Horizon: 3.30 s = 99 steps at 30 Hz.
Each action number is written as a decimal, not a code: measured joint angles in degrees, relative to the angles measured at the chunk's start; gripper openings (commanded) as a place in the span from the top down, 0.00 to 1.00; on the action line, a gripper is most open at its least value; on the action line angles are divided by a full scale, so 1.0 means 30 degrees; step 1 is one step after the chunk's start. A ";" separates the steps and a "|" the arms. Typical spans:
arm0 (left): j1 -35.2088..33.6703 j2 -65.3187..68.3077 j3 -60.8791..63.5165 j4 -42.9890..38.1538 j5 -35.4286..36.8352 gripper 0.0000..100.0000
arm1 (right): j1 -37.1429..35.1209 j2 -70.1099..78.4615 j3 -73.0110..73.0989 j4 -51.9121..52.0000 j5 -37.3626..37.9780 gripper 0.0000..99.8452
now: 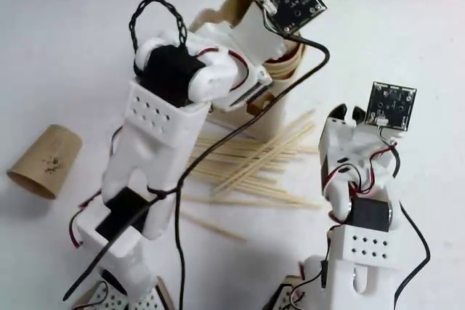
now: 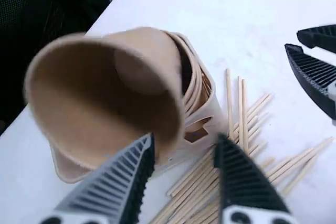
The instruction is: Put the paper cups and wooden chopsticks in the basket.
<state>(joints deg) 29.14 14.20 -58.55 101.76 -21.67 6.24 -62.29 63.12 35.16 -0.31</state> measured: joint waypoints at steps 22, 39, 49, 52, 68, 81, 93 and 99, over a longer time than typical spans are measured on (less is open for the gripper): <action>-0.0791 0.0000 0.0000 -0.8234 0.4952 0.75 | -0.0322 0.0000 0.0000 0.0000 0.0000 0.92; -0.0703 0.3751 0.0000 -0.9582 0.5597 0.75 | -0.0322 0.0000 0.0147 -0.0059 0.0000 0.92; -0.0498 0.3487 -0.1582 -0.8293 0.5245 0.75 | -0.0322 0.0000 0.0147 -0.0059 0.0000 0.92; -0.0381 0.2842 -0.2403 -0.5949 0.3985 0.75 | -0.0322 0.0000 0.0147 -0.0059 0.0000 0.92; -0.8176 -0.2637 -0.0381 0.0176 0.5070 0.79 | -0.0352 0.0000 0.0147 -0.0059 0.0000 0.92; -1.7348 -1.3685 1.5590 0.0176 0.6652 0.66 | -0.0410 0.0000 0.0147 -0.0059 0.0000 0.92; -2.5055 -1.5473 2.5729 -0.0879 0.2930 0.65 | -0.0410 0.0000 0.0147 -0.0059 0.0000 0.92; -2.6022 -1.5473 3.0652 -0.4864 0.1993 0.65 | -0.0410 0.0000 0.0205 -0.0059 0.0381 0.92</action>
<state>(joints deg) -48.92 -32.22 33.41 87.16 -15.69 5.01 -62.29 63.74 34.99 0.84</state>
